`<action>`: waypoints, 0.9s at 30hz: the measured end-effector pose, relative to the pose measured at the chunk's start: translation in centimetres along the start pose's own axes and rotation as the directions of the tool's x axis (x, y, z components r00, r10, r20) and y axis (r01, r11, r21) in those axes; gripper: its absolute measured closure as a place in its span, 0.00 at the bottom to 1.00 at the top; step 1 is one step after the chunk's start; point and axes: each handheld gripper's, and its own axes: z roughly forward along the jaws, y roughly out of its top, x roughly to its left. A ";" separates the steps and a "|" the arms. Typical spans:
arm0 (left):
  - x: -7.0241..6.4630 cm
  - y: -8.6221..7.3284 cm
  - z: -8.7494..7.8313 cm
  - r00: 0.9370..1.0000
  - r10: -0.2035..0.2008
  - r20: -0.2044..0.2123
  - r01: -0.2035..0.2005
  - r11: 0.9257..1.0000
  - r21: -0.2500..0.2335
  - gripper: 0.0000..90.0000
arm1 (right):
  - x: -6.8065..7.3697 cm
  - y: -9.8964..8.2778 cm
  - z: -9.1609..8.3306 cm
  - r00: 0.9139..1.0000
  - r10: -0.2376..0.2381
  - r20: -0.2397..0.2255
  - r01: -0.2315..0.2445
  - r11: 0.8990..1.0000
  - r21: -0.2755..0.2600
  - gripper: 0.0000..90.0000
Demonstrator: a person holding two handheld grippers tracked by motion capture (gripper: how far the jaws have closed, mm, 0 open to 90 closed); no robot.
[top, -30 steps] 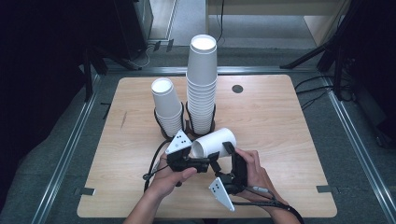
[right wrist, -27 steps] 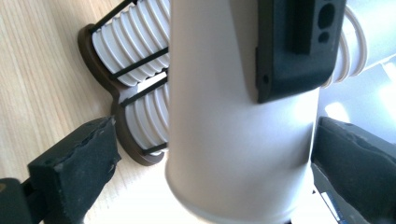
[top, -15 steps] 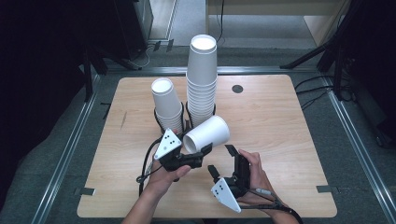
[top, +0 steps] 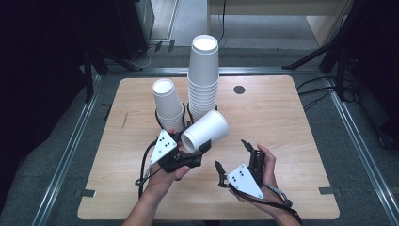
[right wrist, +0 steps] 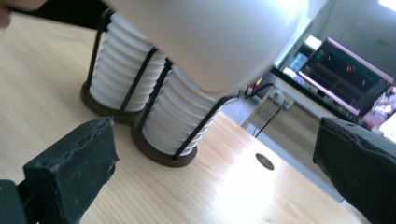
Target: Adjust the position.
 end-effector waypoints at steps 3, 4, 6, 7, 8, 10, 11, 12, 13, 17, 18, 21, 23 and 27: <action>-0.3 -0.1 0.0 0.999 0.038 0.004 -0.038 0.999 -0.012 0.24 | -0.7 0.2 -0.1 0.998 0.066 0.009 -0.066 0.998 -0.001 0.00; -0.4 -0.1 0.1 0.999 0.047 0.002 -0.047 0.999 -0.014 0.24 | -0.8 0.3 -0.2 0.996 0.089 0.009 -0.089 0.996 0.003 0.00; -0.5 -0.2 0.2 0.999 0.050 -0.011 -0.050 0.999 -0.014 0.24 | -1.1 0.5 -0.2 0.990 0.138 0.005 -0.138 0.990 0.007 0.00; -0.5 -0.3 0.2 0.999 0.042 -0.010 -0.043 0.999 -0.017 0.24 | -1.2 0.6 -0.3 0.988 0.154 0.006 -0.154 0.988 0.008 0.00; -0.5 -0.3 0.2 0.999 0.036 -0.004 -0.036 0.999 -0.018 0.24 | -1.4 0.8 -0.3 0.985 0.170 0.007 -0.170 0.985 0.007 0.00; -0.4 -0.4 0.3 0.999 0.038 -0.009 -0.038 0.999 -0.023 0.24 | -1.5 1.0 -0.4 0.978 0.206 0.004 -0.206 0.978 0.006 0.00; -0.4 -0.5 0.3 1.000 0.028 -0.004 -0.028 0.999 -0.040 0.24 | -1.7 1.1 -0.5 0.975 0.223 -0.002 -0.223 0.975 0.005 0.00; -0.4 -0.5 0.3 1.000 0.024 -0.005 -0.024 0.999 -0.049 0.24 | -1.8 1.3 -0.5 0.968 0.252 -0.008 -0.252 0.968 0.006 0.00; -0.4 -0.5 0.3 1.000 0.016 -0.003 -0.016 0.998 -0.056 0.24 | -1.9 1.4 -0.6 0.964 0.266 -0.011 -0.266 0.964 0.006 0.00; -0.6 -0.9 0.6 1.000 0.027 -0.002 -0.027 0.996 -0.080 0.24 | -2.2 1.8 -0.6 0.937 0.348 -0.015 -0.348 0.937 0.018 0.01; -0.7 -1.0 0.7 0.999 0.033 -0.003 -0.033 0.996 -0.084 0.24 | -2.3 1.9 -0.7 0.929 0.371 -0.017 -0.370 0.929 0.020 0.01; -0.9 -1.3 0.9 0.999 0.040 -0.012 -0.041 0.994 -0.098 0.24 | -2.5 2.0 -0.7 0.895 0.445 -0.021 -0.444 0.895 0.025 0.01; -1.0 -1.5 1.0 0.999 0.042 -0.024 -0.045 0.993 -0.107 0.23 | -2.8 2.1 -0.7 0.870 0.493 -0.026 -0.492 0.870 0.034 0.01; -1.0 -1.7 1.1 0.999 0.041 -0.023 -0.043 0.992 -0.117 0.23 | -3.2 2.2 -0.8 0.805 0.592 -0.039 -0.590 0.806 0.050 0.01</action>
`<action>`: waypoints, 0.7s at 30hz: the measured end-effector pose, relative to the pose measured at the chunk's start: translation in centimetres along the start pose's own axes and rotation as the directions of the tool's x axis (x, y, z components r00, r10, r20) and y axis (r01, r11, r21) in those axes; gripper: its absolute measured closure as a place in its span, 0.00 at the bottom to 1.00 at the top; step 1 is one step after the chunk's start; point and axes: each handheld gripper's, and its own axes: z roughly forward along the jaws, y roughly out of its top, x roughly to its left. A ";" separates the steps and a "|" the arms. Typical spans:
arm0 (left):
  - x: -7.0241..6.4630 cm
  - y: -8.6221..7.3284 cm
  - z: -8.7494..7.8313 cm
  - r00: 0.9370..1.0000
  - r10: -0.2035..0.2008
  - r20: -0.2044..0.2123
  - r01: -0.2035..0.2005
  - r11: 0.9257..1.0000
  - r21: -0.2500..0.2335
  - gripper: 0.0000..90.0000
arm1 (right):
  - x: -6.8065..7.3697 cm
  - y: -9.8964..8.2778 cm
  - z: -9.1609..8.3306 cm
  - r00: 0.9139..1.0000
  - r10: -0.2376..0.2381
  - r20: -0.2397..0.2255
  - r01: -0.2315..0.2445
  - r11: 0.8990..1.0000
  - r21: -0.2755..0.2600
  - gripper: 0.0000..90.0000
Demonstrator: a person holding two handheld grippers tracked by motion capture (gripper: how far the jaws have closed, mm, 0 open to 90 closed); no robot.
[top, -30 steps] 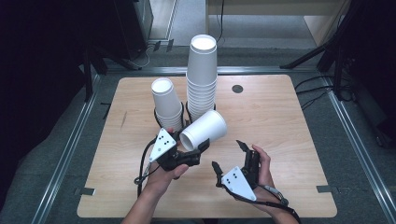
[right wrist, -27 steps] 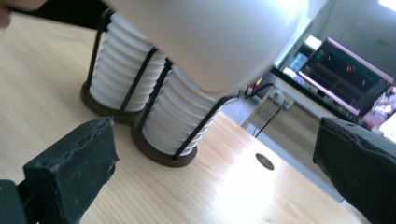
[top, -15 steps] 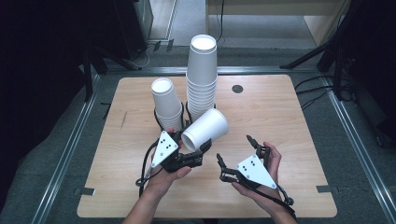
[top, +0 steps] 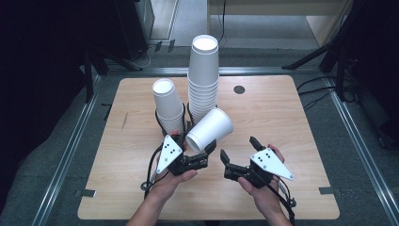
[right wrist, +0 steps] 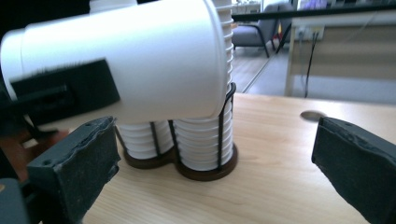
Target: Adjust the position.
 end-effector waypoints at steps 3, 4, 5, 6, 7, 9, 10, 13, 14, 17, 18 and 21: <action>-0.2 -0.1 0.0 1.000 -0.002 -0.001 0.002 1.000 -0.013 0.23 | 0.0 0.4 -0.2 0.996 0.088 -0.023 -0.088 0.996 0.016 0.01; -0.3 -0.1 0.1 1.000 -0.002 -0.002 0.002 1.000 -0.016 0.23 | 0.0 0.5 -0.2 0.994 0.108 -0.028 -0.107 0.994 0.016 0.01; -0.3 -0.2 0.1 1.000 -0.004 -0.001 0.004 1.000 -0.020 0.23 | 0.0 0.6 -0.2 0.991 0.130 -0.030 -0.129 0.991 0.019 0.01; -0.4 -0.2 0.1 1.000 -0.009 0.002 0.009 1.000 -0.024 0.23 | 0.0 0.6 -0.2 0.987 0.155 -0.033 -0.154 0.988 0.022 0.01; -0.4 -0.3 0.1 1.000 -0.012 0.003 0.012 1.000 -0.028 0.23 | -0.1 0.7 -0.3 0.983 0.178 -0.037 -0.177 0.984 0.025 0.01; -0.4 -0.4 0.2 1.000 -0.017 -0.002 0.017 0.999 -0.031 0.23 | -0.2 0.7 -0.2 0.973 0.225 -0.042 -0.224 0.974 0.033 0.01; -0.5 -0.4 0.2 1.000 -0.020 -0.005 0.020 0.999 -0.033 0.23 | -0.2 0.7 -0.3 0.971 0.238 -0.023 -0.237 0.971 0.030 0.02; -0.5 -0.6 0.3 1.000 -0.029 -0.003 0.029 0.999 -0.032 0.23 | -0.7 0.4 -0.2 0.957 0.290 0.007 -0.290 0.956 0.028 0.04; -0.6 -0.7 0.3 1.000 -0.026 0.000 0.026 0.999 -0.030 0.23 | -0.8 0.3 -0.1 0.949 0.316 0.005 -0.316 0.948 0.031 0.04; -0.8 -0.8 0.4 1.000 -0.025 0.006 0.025 0.999 -0.028 0.23 | -1.3 0.1 -0.1 0.927 0.376 0.002 -0.376 0.926 0.037 0.04; -0.8 -0.9 0.4 1.000 -0.026 0.009 0.026 0.999 -0.029 0.23 | -1.5 0.0 0.0 0.918 0.397 -0.002 -0.397 0.917 0.039 0.04; -1.0 -1.1 0.5 1.000 -0.029 0.010 0.030 0.999 -0.029 0.23 | -1.6 0.0 -0.2 0.906 0.422 -0.013 -0.421 0.906 0.036 0.01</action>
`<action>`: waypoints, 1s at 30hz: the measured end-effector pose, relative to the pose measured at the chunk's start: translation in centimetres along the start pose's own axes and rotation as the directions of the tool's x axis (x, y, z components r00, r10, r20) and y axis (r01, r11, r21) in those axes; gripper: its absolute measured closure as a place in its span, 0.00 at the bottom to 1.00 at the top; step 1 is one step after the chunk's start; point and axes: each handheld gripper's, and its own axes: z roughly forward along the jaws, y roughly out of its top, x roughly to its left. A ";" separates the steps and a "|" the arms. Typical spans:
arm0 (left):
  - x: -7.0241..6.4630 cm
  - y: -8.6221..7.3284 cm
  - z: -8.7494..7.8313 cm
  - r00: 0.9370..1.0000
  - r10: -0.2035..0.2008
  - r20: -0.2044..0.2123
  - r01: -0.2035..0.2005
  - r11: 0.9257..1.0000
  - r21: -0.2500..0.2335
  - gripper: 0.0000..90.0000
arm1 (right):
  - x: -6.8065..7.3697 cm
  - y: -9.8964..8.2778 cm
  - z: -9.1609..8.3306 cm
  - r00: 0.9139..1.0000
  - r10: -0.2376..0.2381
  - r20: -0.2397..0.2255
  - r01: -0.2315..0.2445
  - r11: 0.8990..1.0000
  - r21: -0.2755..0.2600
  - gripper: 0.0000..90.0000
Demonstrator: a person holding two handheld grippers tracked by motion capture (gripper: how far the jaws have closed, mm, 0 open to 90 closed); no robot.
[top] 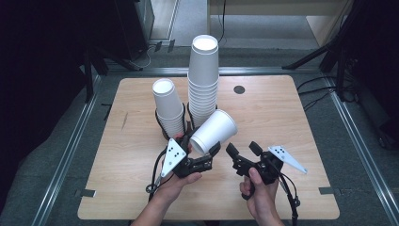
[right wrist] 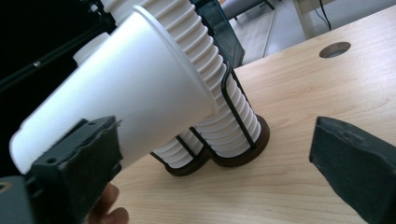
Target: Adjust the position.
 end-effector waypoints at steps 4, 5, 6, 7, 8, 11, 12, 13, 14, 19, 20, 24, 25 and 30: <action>-0.2 -0.2 0.1 1.000 -0.008 0.000 0.008 1.000 -0.004 0.23 | 0.0 0.0 0.1 0.997 0.072 -0.022 -0.071 0.997 0.030 0.00; -0.2 -0.3 0.1 1.000 -0.008 0.000 0.008 1.000 -0.002 0.23 | -0.3 0.0 0.2 0.993 0.112 -0.027 -0.110 0.993 0.040 0.00; -0.3 -0.4 0.1 1.000 -0.010 0.001 0.010 1.000 -0.002 0.23 | -0.6 0.0 0.3 0.988 0.150 -0.032 -0.149 0.988 0.050 0.00; -0.4 -0.4 0.2 1.000 -0.008 0.002 0.008 1.000 -0.005 0.23 | -1.0 -0.1 0.4 0.981 0.192 -0.036 -0.190 0.980 0.062 0.00; -0.5 -0.5 0.2 1.000 -0.005 0.003 0.005 1.000 -0.009 0.23 | -1.3 -0.1 0.4 0.973 0.226 -0.038 -0.223 0.972 0.070 0.00; -0.8 -0.6 0.3 1.000 -0.007 0.013 0.007 1.000 -0.012 0.23 | -1.9 -0.1 0.5 0.949 0.312 -0.050 -0.307 0.948 0.086 0.00; -0.8 -0.7 0.3 1.000 -0.005 0.014 0.005 1.000 -0.009 0.23 | -2.0 -0.1 0.5 0.941 0.333 -0.060 -0.327 0.941 0.092 0.00; -0.9 -0.8 0.4 1.000 -0.005 0.017 0.005 1.000 -0.006 0.23 | -2.0 -0.1 0.5 0.937 0.343 -0.070 -0.336 0.937 0.094 0.00; -1.0 -0.9 0.4 1.000 -0.003 0.018 0.003 1.000 -0.005 0.23 | -1.9 -0.1 0.4 0.934 0.350 -0.075 -0.343 0.934 0.095 0.00; -1.4 -1.3 0.6 1.000 -0.003 0.023 0.003 1.000 0.002 0.23 | -1.8 0.0 0.4 0.907 0.409 -0.103 -0.398 0.911 0.110 0.00; -1.5 -1.3 0.6 1.000 -0.002 0.025 0.002 1.000 0.005 0.23 | -1.9 0.0 0.4 0.901 0.420 -0.104 -0.409 0.905 0.117 0.00; -2.0 -1.6 0.7 0.999 0.005 0.035 -0.006 1.000 0.006 0.23 | -2.1 0.0 0.4 0.888 0.447 -0.111 -0.433 0.893 0.125 0.00; -2.1 -1.7 0.8 0.999 0.005 0.037 -0.005 1.000 0.006 0.23 | -2.2 0.0 0.4 0.886 0.450 -0.113 -0.436 0.891 0.125 0.00; -2.4 -2.1 1.0 0.999 0.018 0.039 -0.018 1.000 0.019 0.23 | -2.8 -0.1 0.7 0.868 0.482 -0.120 -0.467 0.874 0.134 0.00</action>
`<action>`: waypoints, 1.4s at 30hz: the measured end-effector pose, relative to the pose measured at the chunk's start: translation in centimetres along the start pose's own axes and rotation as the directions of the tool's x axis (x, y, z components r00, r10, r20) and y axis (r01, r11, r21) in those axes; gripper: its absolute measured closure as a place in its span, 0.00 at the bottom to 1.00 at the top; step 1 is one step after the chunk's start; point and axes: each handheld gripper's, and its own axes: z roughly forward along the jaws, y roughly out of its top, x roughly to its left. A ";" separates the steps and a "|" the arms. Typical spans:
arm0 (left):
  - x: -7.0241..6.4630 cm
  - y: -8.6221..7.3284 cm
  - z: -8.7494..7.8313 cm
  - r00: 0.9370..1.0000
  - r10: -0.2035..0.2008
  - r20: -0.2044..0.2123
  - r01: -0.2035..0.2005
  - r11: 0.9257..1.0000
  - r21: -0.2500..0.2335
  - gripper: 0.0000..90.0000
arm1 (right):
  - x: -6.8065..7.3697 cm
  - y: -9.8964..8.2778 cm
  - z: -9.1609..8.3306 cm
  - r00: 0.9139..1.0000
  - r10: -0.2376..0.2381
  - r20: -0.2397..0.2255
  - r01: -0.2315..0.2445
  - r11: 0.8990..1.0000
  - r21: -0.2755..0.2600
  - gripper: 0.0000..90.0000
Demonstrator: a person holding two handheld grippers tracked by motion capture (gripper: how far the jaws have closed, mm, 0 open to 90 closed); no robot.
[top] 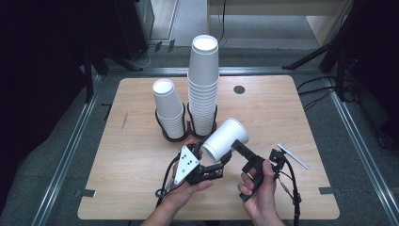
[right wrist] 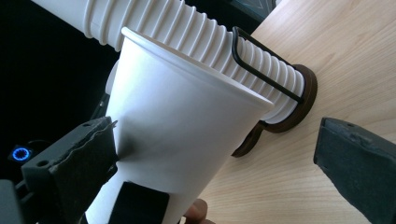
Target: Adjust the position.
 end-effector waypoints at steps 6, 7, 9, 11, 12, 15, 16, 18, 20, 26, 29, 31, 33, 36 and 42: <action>-0.3 -0.3 0.1 1.000 0.006 0.004 -0.006 1.000 0.007 0.23 | -0.2 0.0 0.1 0.999 0.031 -0.020 -0.031 0.999 0.005 0.00; -0.4 -0.3 0.2 1.000 0.006 0.006 -0.006 1.000 0.009 0.23 | -0.2 0.0 0.1 0.999 0.034 -0.023 -0.034 0.999 0.006 0.00; -0.5 -0.4 0.2 1.000 0.009 0.013 -0.009 1.000 0.013 0.23 | -0.3 0.0 0.2 0.998 0.054 -0.033 -0.054 0.999 0.010 0.00; -0.7 -0.5 0.3 1.000 0.010 0.017 -0.010 1.000 0.018 0.23 | -0.4 0.0 0.2 0.996 0.074 -0.045 -0.073 0.997 0.015 0.00; -0.8 -0.6 0.3 1.000 0.010 0.020 -0.010 1.000 0.020 0.23 | -0.4 0.0 0.2 0.995 0.085 -0.051 -0.084 0.996 0.017 0.00; -1.1 -0.8 0.4 1.000 0.016 0.027 -0.017 1.000 0.023 0.23 | -0.4 0.0 0.2 0.989 0.127 -0.076 -0.125 0.992 0.030 0.00; -1.2 -0.8 0.4 0.999 0.017 0.029 -0.017 1.000 0.023 0.23 | -0.4 0.0 0.2 0.989 0.126 -0.077 -0.124 0.992 0.029 0.00; -1.3 -0.9 0.4 0.999 0.021 0.033 -0.021 0.999 0.025 0.23 | -0.6 0.0 0.3 0.988 0.131 -0.077 -0.129 0.991 0.031 0.00; -1.4 -0.9 0.4 0.999 0.020 0.037 -0.021 0.999 0.026 0.23 | -0.8 0.1 0.3 0.986 0.150 -0.076 -0.147 0.989 0.033 0.00; -1.7 -1.1 0.5 0.998 0.018 0.059 -0.020 0.999 0.039 0.23 | -1.3 0.3 0.6 0.979 0.186 -0.088 -0.183 0.982 0.051 0.00; -1.9 -1.2 0.5 0.998 0.023 0.064 -0.025 0.999 0.043 0.23 | -1.5 0.3 0.8 0.975 0.200 -0.098 -0.194 0.979 0.064 0.00; -1.9 -1.3 0.6 0.998 0.020 0.068 -0.023 0.999 0.044 0.23 | -1.5 0.2 0.9 0.972 0.213 -0.099 -0.207 0.976 0.067 0.00; -2.0 -1.3 0.6 0.997 0.028 0.066 -0.031 0.998 0.046 0.23 | -1.5 0.2 0.9 0.973 0.210 -0.097 -0.205 0.977 0.064 0.00; -1.9 -1.3 0.6 0.997 0.024 0.068 -0.027 0.998 0.048 0.23 | -1.6 0.1 0.9 0.969 0.225 -0.101 -0.220 0.974 0.057 0.09; -1.6 -1.2 0.5 0.997 0.011 0.079 -0.015 0.998 0.057 0.21 | -1.4 -0.1 0.8 0.969 0.214 -0.123 -0.209 0.977 0.051 0.14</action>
